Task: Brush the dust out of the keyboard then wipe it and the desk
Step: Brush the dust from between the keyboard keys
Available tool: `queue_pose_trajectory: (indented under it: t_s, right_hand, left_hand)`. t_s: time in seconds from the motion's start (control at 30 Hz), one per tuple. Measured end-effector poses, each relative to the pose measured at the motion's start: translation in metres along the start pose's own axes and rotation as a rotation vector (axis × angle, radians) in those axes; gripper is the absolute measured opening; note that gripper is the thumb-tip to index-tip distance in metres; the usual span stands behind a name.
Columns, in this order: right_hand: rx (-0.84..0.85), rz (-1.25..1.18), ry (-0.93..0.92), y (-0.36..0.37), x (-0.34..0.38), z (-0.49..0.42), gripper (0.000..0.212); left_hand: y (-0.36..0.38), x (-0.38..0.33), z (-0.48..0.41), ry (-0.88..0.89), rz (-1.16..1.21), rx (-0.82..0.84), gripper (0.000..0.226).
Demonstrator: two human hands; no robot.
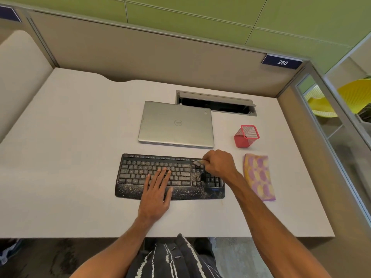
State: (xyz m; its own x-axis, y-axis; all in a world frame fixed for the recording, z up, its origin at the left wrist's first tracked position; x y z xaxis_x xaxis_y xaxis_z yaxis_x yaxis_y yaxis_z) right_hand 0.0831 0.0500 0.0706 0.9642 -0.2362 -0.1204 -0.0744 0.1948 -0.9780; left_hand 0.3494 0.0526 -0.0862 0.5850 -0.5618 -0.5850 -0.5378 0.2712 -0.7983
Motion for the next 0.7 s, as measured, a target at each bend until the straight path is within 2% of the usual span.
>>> queue_pose_trajectory:
  t_s: [0.1, 0.27, 0.43, 0.63, 0.7]
  right_hand:
    - [0.018, -0.009, 0.055, 0.005, -0.003, 0.001, 0.026]
    - [0.154, -0.170, 0.093, 0.010, 0.005, 0.001, 0.021]
    - [0.074, -0.273, 0.273, 0.008, -0.005, -0.002, 0.019]
    - [0.255, -0.294, 0.287, 0.022, 0.002, -0.002, 0.016]
    - [0.232, -0.314, 0.318, 0.020, -0.002, -0.003, 0.019]
  left_hand:
    - [0.001, 0.001, 0.000, -0.001, -0.007, -0.001, 0.069]
    - [0.001, 0.001, 0.000, 0.001, -0.007, -0.006, 0.068]
    - [0.001, 0.001, 0.000, 0.000, -0.010, -0.007, 0.068]
    - [0.002, 0.002, 0.000, -0.003, -0.011, -0.003, 0.069]
    - [0.002, 0.002, 0.000, -0.001, -0.014, -0.002, 0.069]
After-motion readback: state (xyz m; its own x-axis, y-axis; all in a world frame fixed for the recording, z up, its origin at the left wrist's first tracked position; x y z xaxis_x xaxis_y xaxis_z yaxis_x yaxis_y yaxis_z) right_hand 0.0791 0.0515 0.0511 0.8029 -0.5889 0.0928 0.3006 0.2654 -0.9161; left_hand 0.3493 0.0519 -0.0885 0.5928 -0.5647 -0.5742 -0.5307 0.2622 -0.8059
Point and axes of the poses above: each hand's wrist, its own z-axis away from the middle knuckle, its own y-axis out of the palm, x = y × z, the point moved 5 cm from there along -z, towards the middle knuckle, and after that the axes turned 14 degrees about z, right-handed, at the moved point
